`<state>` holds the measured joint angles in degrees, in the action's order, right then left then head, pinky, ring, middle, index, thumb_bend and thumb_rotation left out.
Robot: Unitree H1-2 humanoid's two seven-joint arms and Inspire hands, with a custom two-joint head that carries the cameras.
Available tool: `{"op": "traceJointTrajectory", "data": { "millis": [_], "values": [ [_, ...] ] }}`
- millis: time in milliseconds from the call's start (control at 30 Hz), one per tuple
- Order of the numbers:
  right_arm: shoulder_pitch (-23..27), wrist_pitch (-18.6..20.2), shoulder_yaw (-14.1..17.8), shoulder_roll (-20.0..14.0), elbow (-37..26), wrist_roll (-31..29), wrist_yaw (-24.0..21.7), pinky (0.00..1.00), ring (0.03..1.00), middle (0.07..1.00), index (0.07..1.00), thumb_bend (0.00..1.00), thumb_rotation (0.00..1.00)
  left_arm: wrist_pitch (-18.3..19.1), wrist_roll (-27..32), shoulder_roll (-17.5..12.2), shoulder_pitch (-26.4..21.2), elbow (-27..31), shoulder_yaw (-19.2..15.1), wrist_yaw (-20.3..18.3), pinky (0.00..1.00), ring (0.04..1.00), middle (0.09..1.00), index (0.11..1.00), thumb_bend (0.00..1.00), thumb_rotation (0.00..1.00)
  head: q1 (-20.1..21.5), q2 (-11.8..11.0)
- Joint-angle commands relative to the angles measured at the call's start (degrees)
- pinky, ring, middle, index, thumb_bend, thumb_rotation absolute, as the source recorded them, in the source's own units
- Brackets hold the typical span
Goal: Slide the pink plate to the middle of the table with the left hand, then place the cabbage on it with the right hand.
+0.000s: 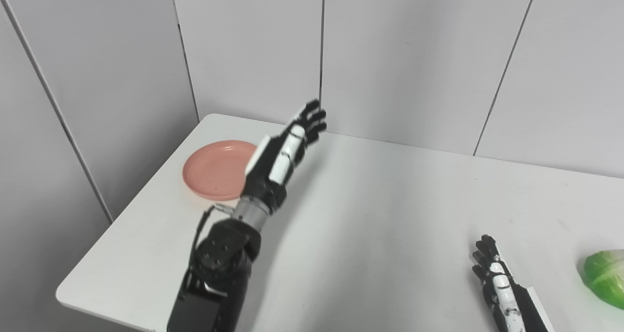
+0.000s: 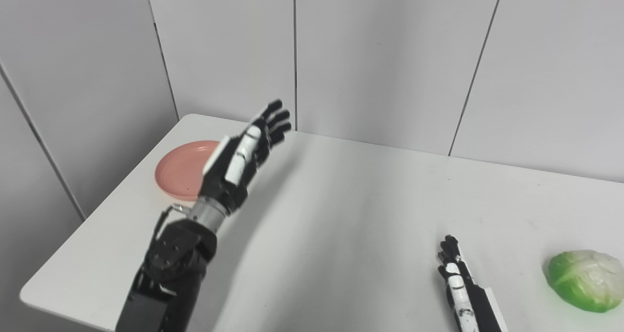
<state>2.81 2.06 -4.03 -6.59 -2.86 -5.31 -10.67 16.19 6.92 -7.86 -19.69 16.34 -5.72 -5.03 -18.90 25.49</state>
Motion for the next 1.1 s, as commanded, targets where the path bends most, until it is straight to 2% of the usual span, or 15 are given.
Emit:
{"op": "traceJointTrajectory", "data": {
  "millis": [0,100,267,433,600,833,1067],
  "values": [
    [-0.59,0.99,0.19,-0.1,0.19,-0.32,-0.2,1.0,1.0,1.0,1.0,0.09,1.0,0.01,0.07,-1.91,-3.44,-0.3,-0.97,0.25,0.94,0.912,0.917,0.901,0.45,1.0,-0.19,0.04],
    [-0.66,1.08,0.18,-0.02,0.12,-0.15,-0.04,1.0,1.0,1.0,1.0,0.08,1.0,0.53,1.54,-4.92,-6.5,-3.61,-3.19,-0.19,0.91,0.912,0.912,0.899,0.43,1.0,-0.43,-0.11],
    [-0.57,1.37,0.12,-0.01,0.17,-0.2,-0.1,1.0,1.0,1.0,1.0,0.1,1.0,-0.1,3.23,-7.85,-9.49,-8.75,-7.1,0.99,0.88,0.889,0.897,0.884,0.44,1.0,-0.96,-0.49],
    [-0.53,0.78,0.2,-0.09,0.53,-0.44,-0.31,1.0,1.0,1.0,1.0,0.08,1.0,-4.23,4.32,-11.32,-11.5,-16.8,-12.05,1.75,0.9,0.886,0.896,0.88,0.45,1.0,-1.66,-0.91],
    [-0.49,0.62,0.33,-0.27,0.72,-1.1,-0.67,1.0,1.0,1.0,1.0,0.08,1.0,-6.93,4.96,-13.35,-12.53,-22.36,-15.02,2.69,0.9,0.886,0.893,0.876,0.43,1.0,-1.89,-0.74],
    [-0.47,0.1,0.42,-0.62,0.71,-1.32,-0.84,1.0,1.0,1.0,1.0,0.09,1.0,-8.66,5.87,-15.85,-13.39,-28.21,-16.77,2.75,0.87,0.882,0.888,0.874,0.41,1.0,-3.05,-0.72],
    [-0.46,0.33,0.62,-0.76,0.72,-1.39,-0.61,1.0,1.0,1.0,1.0,0.09,1.0,-7.92,6.68,-17.17,-13.29,-30.73,-17.38,3.26,0.91,0.911,0.913,0.888,0.4,1.0,-3.47,-0.59]
  ]
}}
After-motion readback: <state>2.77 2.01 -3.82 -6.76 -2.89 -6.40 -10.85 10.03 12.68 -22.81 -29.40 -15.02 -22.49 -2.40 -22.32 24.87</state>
